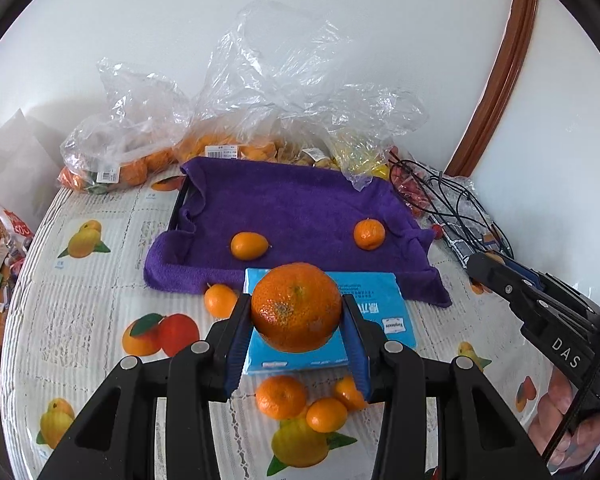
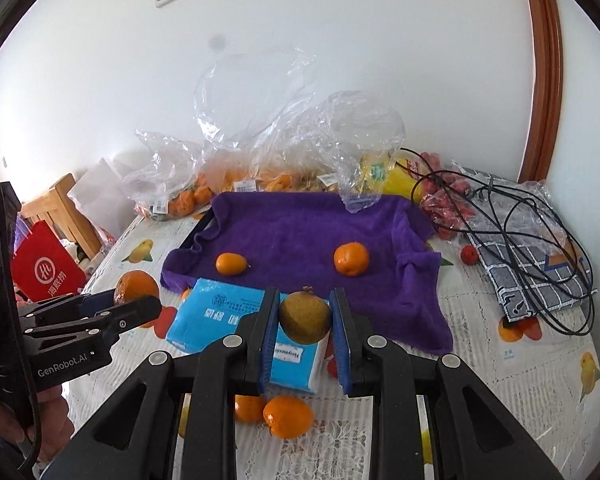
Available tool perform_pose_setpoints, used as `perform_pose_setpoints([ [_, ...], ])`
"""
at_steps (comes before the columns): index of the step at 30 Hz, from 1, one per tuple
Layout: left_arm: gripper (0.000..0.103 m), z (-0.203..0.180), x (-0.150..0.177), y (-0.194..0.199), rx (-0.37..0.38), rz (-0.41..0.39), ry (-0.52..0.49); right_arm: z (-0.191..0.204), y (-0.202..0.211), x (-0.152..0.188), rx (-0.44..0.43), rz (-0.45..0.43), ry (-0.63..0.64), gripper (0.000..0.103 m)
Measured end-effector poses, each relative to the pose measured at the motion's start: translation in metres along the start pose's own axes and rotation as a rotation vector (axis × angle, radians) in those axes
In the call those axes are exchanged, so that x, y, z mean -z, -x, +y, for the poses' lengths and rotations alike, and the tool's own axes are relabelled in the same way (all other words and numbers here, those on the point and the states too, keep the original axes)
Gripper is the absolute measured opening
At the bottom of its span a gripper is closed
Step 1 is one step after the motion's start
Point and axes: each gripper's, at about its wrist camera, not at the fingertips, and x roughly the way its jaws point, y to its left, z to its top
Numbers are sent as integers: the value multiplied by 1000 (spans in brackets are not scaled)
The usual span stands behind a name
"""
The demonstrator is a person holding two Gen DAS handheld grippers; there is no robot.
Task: Organize fruits
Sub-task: 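Carry both fruits over the purple towel with both grippers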
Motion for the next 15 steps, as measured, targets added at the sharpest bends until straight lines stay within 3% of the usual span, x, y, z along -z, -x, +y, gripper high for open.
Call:
perform_pose_setpoints([
  [15,41,4,-24,-26,38,14,-4,-9,-26,-19,31,10,-32,25],
])
